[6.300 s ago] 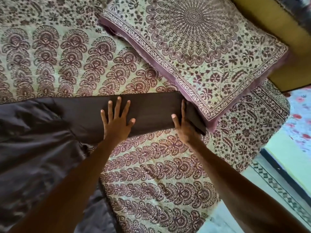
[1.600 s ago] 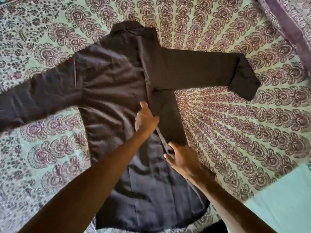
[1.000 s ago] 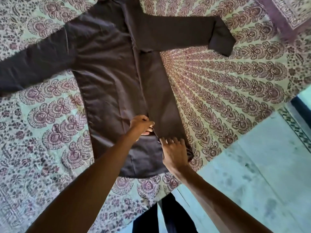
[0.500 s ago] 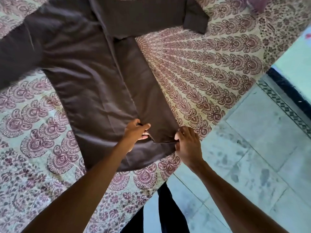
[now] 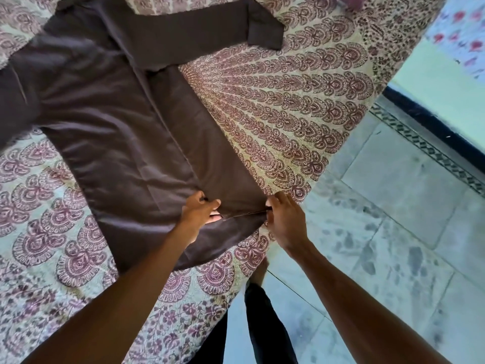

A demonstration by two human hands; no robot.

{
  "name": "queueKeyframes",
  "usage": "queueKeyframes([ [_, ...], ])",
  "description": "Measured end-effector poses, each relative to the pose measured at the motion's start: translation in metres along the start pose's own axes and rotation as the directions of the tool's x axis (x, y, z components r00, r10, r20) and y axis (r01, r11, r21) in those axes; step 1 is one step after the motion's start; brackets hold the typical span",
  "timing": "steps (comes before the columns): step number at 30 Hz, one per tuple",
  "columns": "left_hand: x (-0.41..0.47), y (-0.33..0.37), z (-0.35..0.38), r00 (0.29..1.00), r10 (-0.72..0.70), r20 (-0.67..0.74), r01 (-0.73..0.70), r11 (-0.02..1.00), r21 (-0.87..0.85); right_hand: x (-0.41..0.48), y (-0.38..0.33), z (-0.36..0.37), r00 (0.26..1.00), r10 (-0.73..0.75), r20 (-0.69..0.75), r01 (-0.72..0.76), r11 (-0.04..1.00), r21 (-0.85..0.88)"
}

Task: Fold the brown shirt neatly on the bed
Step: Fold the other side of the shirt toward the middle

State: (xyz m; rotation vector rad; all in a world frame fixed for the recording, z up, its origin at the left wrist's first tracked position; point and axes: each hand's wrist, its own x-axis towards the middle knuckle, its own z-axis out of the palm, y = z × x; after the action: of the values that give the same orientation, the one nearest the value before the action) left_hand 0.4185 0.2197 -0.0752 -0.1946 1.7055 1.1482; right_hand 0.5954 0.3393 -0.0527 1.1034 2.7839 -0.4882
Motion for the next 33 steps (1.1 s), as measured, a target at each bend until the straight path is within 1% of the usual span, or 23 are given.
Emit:
queueKeyframes([
  [2,-0.003,-0.004,0.004,1.0,0.002,0.003,-0.002,1.0,0.008,-0.004,0.005,0.002,0.999,0.022,-0.03,-0.021,0.999,0.031],
  [7,-0.004,-0.01,0.008,1.0,0.013,-0.02,-0.012,0.999,0.039,-0.007,0.014,0.006,0.998,0.037,-0.044,-0.037,0.999,0.004],
  [11,-0.005,-0.01,0.008,0.998,0.002,-0.066,0.007,0.991,0.133,-0.01,0.018,0.005,0.999,0.014,0.041,-0.014,1.0,-0.009],
  [13,-0.009,-0.011,0.006,0.998,-0.048,-0.034,0.054,0.984,0.173,-0.008,0.016,-0.001,0.995,0.037,0.093,-0.034,0.999,-0.027],
  [15,-0.013,-0.008,0.002,0.996,-0.086,-0.007,0.085,0.963,0.256,-0.003,0.011,-0.008,0.993,0.069,0.099,-0.065,0.997,-0.043],
  [16,-0.014,-0.006,-0.001,0.998,-0.049,-0.034,0.058,0.93,0.364,0.001,0.008,-0.012,0.993,0.082,0.084,-0.079,0.996,-0.039],
  [18,-0.013,0.01,-0.006,0.987,0.102,-0.123,-0.002,0.779,0.627,0.016,0.0,-0.023,0.994,0.1,0.05,-0.1,0.995,-0.006],
  [19,-0.013,0.022,-0.008,0.971,0.176,-0.163,-0.011,0.711,0.703,0.027,-0.004,-0.028,0.994,0.104,0.035,-0.105,0.994,0.014],
  [20,-0.011,0.035,-0.009,0.955,0.231,-0.185,-0.024,0.683,0.73,0.039,-0.008,-0.033,0.995,0.103,0.02,-0.103,0.994,0.029],
  [23,0.003,0.077,-0.012,0.934,0.31,-0.179,-0.112,0.727,0.678,0.083,-0.02,-0.046,0.997,0.076,0.018,-0.077,0.996,0.036],
  [27,0.031,0.137,-0.017,0.897,0.411,-0.16,-0.215,0.725,0.655,0.15,-0.037,-0.063,0.995,0.088,0.054,-0.092,0.993,0.073],
  [29,0.042,0.166,-0.014,0.885,0.437,-0.163,-0.253,0.744,0.619,0.184,-0.043,-0.071,0.993,0.103,0.05,-0.107,0.99,0.097],
  [33,0.067,0.212,-0.005,0.85,0.505,-0.15,-0.304,0.702,0.644,0.252,-0.042,-0.082,0.989,0.147,0.01,-0.147,0.977,0.155],
])
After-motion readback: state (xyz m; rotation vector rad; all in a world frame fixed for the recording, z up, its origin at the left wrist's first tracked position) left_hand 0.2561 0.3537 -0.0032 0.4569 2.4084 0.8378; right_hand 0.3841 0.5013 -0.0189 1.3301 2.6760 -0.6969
